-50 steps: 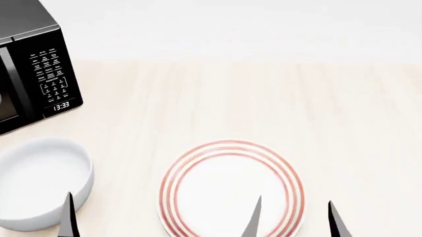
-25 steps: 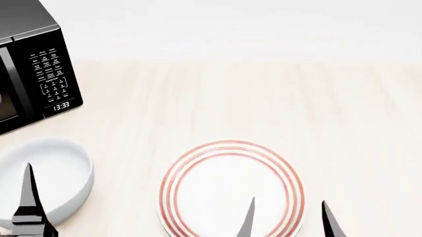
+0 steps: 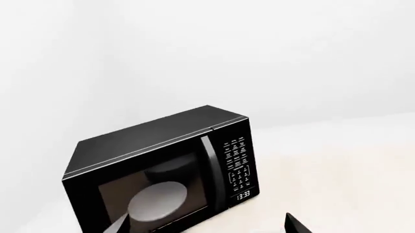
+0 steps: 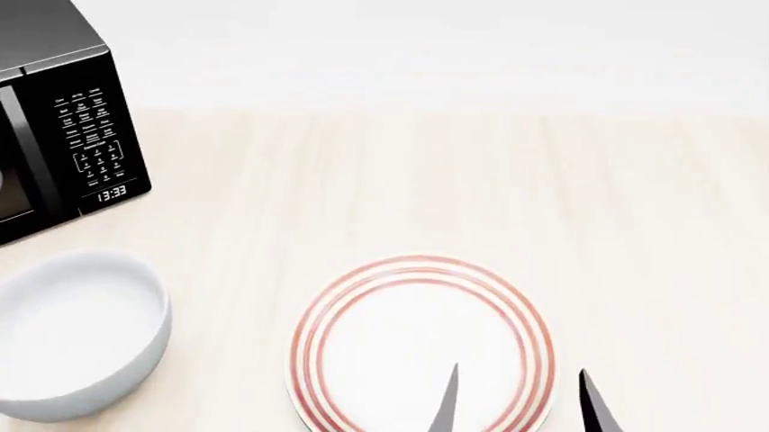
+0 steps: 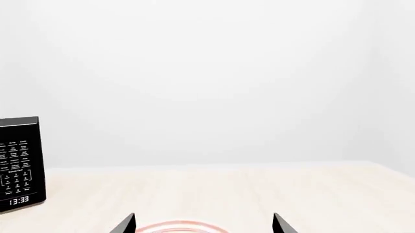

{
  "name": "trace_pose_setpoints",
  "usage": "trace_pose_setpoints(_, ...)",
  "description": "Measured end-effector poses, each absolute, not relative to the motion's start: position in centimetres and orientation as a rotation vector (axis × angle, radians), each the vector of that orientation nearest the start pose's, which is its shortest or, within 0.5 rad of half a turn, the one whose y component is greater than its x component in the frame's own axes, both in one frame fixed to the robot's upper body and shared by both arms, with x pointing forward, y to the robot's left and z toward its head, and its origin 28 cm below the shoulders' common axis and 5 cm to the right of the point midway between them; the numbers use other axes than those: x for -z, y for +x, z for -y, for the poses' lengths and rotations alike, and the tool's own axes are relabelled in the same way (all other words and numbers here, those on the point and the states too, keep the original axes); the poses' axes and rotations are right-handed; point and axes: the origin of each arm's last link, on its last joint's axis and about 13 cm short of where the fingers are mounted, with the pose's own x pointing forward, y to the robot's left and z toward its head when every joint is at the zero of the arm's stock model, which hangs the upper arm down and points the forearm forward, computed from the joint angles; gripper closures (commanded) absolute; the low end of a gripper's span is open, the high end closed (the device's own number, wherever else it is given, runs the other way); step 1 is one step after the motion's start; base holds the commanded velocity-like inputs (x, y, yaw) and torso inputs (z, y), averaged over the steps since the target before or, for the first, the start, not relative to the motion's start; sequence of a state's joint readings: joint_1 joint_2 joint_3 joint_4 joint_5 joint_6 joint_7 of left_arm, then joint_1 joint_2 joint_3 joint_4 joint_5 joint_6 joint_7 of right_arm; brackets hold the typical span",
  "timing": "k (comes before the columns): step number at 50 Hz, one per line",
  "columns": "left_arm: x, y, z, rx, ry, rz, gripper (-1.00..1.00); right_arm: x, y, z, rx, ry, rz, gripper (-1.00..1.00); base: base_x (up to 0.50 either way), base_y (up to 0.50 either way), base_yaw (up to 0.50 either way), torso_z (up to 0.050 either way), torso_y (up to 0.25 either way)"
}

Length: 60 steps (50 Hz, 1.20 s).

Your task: Pick up the white bowl and put it on the plate.

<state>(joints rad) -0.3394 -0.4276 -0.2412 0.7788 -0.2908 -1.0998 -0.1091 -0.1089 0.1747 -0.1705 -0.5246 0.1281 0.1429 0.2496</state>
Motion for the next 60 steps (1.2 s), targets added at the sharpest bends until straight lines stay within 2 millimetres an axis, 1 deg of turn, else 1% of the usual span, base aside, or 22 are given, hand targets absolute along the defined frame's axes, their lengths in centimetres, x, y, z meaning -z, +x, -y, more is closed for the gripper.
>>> trace_pose_setpoints(7,-18.7,22.4,-31.6,-0.238,0.126,-0.082,-1.0,-8.9,17.8,8.8,0.005,0.027,0.238,-1.0,0.0,0.0,0.0,0.0,0.0)
trace_pose_setpoints(15,-17.9,24.3,-33.0,-0.246,0.033,-0.243,-1.0,-8.8,17.9,8.8,0.006,0.029,0.234,-1.0,0.0,0.0,0.0,0.0,0.0)
trace_pose_setpoints(22,-17.3,25.4,-33.4,-0.234,-0.014,-0.356,-1.0,-8.7,17.9,8.8,0.004,0.029,0.23,-1.0,0.0,0.0,0.0,0.0,0.0)
trace_pose_setpoints(33,-16.1,26.4,-33.5,-0.232,-0.054,-0.504,-1.0,-8.5,17.8,8.8,0.001,0.028,0.224,-1.0,0.0,0.0,0.0,0.0,0.0)
trace_pose_setpoints(42,-15.7,27.2,-33.4,-0.226,-0.076,-0.566,-1.0,-8.5,17.8,8.7,-0.003,0.029,0.222,-1.0,0.0,0.0,0.0,0.0,0.0)
trace_pose_setpoints(60,-15.5,29.6,-33.0,-0.217,-0.091,-0.575,-1.0,-8.2,17.9,8.6,-0.007,0.029,0.212,-1.0,0.0,0.0,0.0,0.0,0.001)
